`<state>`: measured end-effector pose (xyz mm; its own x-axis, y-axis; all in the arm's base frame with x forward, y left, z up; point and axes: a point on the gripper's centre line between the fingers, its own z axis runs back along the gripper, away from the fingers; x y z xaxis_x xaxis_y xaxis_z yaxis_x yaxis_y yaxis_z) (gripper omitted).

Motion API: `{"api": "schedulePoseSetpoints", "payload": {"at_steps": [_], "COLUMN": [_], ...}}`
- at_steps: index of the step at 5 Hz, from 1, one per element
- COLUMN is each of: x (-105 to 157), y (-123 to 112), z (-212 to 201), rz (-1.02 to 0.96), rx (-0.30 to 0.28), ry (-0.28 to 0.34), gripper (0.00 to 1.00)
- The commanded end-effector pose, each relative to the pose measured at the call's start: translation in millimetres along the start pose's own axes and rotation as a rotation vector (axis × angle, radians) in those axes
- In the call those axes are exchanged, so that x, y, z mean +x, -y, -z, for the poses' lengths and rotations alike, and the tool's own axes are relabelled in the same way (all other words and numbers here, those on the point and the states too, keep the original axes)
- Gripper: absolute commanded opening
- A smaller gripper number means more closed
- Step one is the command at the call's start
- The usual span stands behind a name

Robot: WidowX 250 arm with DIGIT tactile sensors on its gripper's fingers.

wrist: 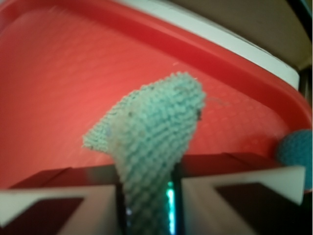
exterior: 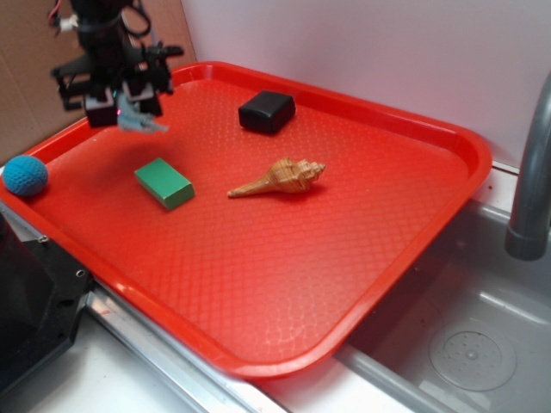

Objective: Grab the blue cloth.

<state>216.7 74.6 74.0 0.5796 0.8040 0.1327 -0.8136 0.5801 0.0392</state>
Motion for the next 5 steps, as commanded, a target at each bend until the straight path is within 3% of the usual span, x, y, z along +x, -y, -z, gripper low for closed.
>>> {"api": "schedulePoseSetpoints", "payload": {"at_steps": [1,2,3,4,5], "x": [-15.9,-38.4,-63.9,-74.7,-72.9], "y": [20.5,31.3,29.9,26.0,25.1], "z": [-69.7,-93.6,-114.8,-120.6,-118.6], "rz": [0.477,0.723,0.882,0.900,0.939], "rx": [-0.183,-0.224,-0.234,-0.237,-0.262], "ry": [-0.078,-0.118,-0.062,-0.029,-0.059], "gripper": [0.00,0.00,0.00,0.00,0.00]}}
